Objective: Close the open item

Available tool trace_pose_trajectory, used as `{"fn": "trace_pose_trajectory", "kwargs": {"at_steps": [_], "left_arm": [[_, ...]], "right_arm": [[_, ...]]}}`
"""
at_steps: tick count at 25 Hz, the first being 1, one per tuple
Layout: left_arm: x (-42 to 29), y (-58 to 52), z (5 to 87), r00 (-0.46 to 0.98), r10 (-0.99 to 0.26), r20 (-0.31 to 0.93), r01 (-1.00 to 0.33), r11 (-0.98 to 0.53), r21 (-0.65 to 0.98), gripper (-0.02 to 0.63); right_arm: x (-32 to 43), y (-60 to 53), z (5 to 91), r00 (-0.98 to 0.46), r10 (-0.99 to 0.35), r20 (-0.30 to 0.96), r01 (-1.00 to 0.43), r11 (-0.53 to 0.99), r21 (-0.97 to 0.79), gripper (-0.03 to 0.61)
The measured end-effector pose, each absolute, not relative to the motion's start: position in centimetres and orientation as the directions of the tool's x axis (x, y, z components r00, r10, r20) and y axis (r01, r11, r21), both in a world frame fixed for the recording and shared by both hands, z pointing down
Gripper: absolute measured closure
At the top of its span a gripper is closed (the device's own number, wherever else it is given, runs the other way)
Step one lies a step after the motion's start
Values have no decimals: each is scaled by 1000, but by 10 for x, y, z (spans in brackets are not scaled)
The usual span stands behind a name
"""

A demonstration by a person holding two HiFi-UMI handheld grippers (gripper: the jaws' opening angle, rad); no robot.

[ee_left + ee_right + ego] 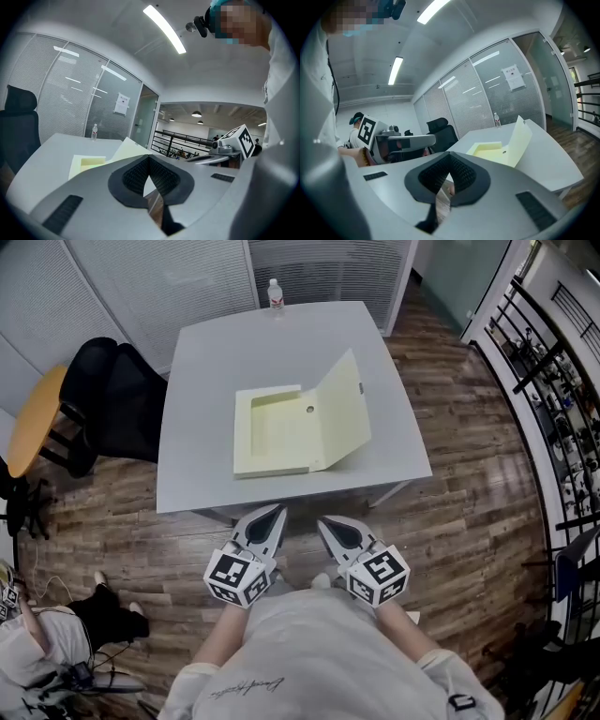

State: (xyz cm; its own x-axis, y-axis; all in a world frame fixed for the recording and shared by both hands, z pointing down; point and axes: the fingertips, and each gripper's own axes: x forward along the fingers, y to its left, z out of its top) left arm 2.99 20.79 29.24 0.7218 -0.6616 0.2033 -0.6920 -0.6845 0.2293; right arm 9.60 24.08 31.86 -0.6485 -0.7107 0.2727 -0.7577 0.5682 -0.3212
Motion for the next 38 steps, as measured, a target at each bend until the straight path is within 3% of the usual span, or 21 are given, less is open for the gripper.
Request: {"fn": "trace_pose_trajectory", "kwargs": {"at_steps": [11,22,38], "left_arm": [[36,189,298,681,-702,206,-731,-642,230,604],[30,119,296,733,-659,169,-679,-695,236,604],[-37,15,295,761,-628,165,-647,-715,265,604]], "right_arm": [[105,215,319,-679,-687,258,-732,604,-317,566],[90,156,318,-639,-721,268,-767,572,-291,565],[18,45,308,-617,-734,285,-785,547,-291,566]]}}
